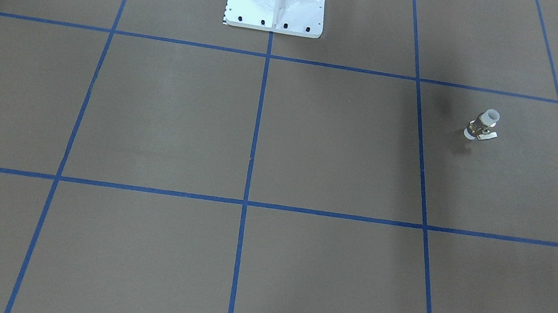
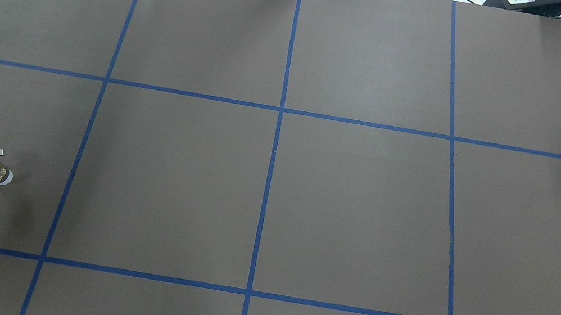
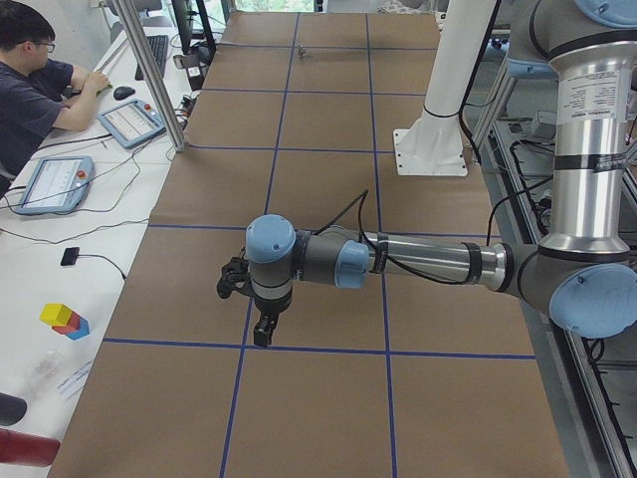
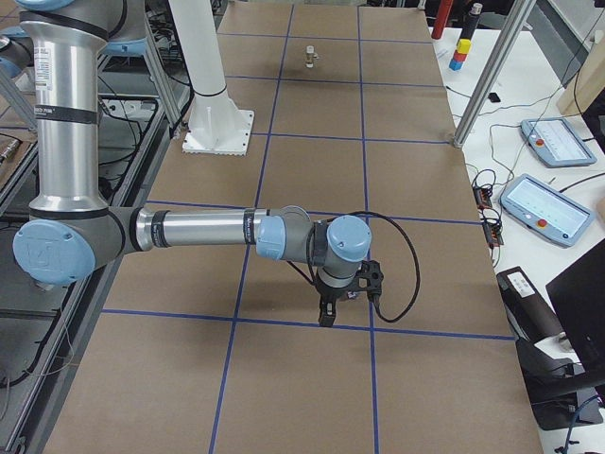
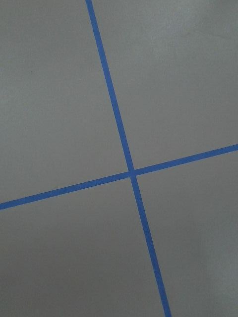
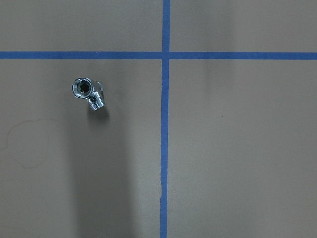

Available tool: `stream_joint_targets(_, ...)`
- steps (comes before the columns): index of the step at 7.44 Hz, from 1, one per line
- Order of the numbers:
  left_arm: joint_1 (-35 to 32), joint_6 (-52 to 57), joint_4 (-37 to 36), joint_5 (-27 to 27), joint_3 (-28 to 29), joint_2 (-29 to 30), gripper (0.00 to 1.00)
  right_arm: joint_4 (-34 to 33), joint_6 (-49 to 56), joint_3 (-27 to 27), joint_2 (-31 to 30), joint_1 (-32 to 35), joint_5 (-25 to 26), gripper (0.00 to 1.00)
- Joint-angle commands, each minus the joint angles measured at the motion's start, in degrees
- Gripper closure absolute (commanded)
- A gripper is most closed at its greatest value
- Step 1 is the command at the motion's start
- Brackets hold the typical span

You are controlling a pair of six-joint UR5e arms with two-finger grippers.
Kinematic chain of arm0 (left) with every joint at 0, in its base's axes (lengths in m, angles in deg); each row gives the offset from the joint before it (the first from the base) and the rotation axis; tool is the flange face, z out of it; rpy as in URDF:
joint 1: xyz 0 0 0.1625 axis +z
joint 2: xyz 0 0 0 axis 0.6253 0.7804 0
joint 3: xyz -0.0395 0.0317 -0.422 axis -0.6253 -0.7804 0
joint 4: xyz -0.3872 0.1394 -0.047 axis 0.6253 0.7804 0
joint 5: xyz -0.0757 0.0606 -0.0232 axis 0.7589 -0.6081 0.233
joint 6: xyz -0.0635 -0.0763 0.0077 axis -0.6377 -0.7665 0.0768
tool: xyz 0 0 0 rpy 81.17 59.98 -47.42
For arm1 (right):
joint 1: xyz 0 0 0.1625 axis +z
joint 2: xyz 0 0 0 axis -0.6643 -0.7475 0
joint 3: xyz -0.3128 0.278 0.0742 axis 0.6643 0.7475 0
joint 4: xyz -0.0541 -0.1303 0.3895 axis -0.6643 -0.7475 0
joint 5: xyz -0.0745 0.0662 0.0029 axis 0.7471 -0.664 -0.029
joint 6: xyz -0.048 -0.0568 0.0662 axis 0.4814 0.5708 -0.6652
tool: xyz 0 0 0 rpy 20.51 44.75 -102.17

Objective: Assemble PPR valve and pipe with both arms

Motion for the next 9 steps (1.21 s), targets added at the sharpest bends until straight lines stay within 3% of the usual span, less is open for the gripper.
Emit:
stream_joint_targets(1,-0.09,0.0,0.0,-0.03,-0.3,-0.07,0.0,0.0,-0.09,-0.25,0.13,0.17,-0.22,0.0)
stream_joint_targets(5,0.0,0.18,0.09,-0.12,-1.35,0.02,0.0,0.09,-0.09,-0.34,0.92,0.35,-0.4,0.0)
stream_joint_targets(7,0.17,0.52,0.44,-5.01,-1.62,-1.11,0.0,0.09,0.0,-0.69,0.92,0.53,-0.48,0.0)
stream_joint_targets(9,0.17,-0.08,0.18,-4.51,-3.28,-0.86,0.0,0.09,0.17,-0.69,0.92,0.53,-0.31,0.0)
